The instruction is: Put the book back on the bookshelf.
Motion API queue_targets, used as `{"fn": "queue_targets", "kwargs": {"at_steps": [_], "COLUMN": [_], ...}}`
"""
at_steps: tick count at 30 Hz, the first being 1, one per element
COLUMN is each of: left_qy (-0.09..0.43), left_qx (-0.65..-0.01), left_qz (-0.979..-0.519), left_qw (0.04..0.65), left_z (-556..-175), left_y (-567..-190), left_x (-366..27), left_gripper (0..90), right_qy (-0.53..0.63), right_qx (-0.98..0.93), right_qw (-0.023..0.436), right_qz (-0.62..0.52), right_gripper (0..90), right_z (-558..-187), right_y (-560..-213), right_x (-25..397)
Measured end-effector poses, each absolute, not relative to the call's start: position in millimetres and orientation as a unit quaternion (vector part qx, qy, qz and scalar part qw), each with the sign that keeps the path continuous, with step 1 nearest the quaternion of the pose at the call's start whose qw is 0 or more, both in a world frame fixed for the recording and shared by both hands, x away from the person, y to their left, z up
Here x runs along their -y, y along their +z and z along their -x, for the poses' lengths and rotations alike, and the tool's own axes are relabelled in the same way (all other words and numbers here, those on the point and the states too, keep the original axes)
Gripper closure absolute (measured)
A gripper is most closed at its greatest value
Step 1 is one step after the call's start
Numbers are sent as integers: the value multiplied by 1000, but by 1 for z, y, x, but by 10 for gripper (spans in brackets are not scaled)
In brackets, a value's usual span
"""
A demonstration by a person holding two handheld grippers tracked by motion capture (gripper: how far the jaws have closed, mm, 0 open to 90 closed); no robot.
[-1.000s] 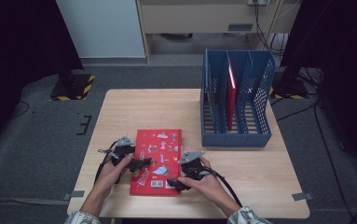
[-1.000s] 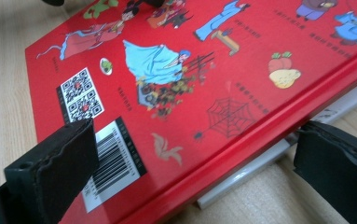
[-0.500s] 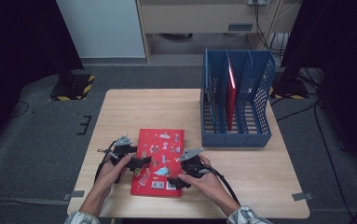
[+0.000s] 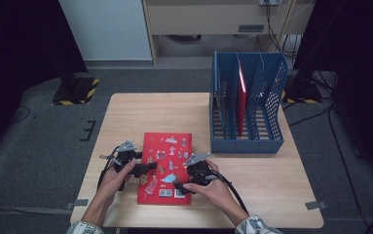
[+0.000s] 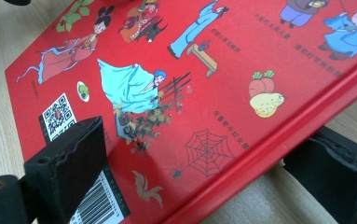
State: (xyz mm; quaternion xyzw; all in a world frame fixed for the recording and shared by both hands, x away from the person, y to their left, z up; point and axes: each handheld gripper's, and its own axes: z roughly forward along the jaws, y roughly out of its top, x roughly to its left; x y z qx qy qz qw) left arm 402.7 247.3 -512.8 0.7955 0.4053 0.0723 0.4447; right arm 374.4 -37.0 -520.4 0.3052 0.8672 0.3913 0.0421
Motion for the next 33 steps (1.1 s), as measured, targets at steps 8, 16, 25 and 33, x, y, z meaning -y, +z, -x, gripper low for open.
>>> {"fn": "queue_targets", "kwargs": {"at_steps": [8, 16, 25, 33], "left_qy": [64, 61, 60, 61], "left_qx": [-393, -389, -388, -389], "left_qz": [-796, -799, -795, -789], "left_qw": [455, 455, 462, 472], "left_z": [-401, -400, -399, -398], "left_y": [-507, -505, -501, -496], "left_x": [-245, -243, -245, -248], "left_gripper": [200, 192, 254, 304], "right_qy": [399, 399, 393, 389], "right_qx": [-861, -859, -857, -858], "right_qw": [55, 60, 68, 81], "right_qz": [-311, -314, -327, -326], "right_gripper": [90, 96, 96, 125], "right_z": [-375, -376, -376, -375], "right_y": [-514, -512, -509, -503], "right_x": [37, 37, 37, 37]}}
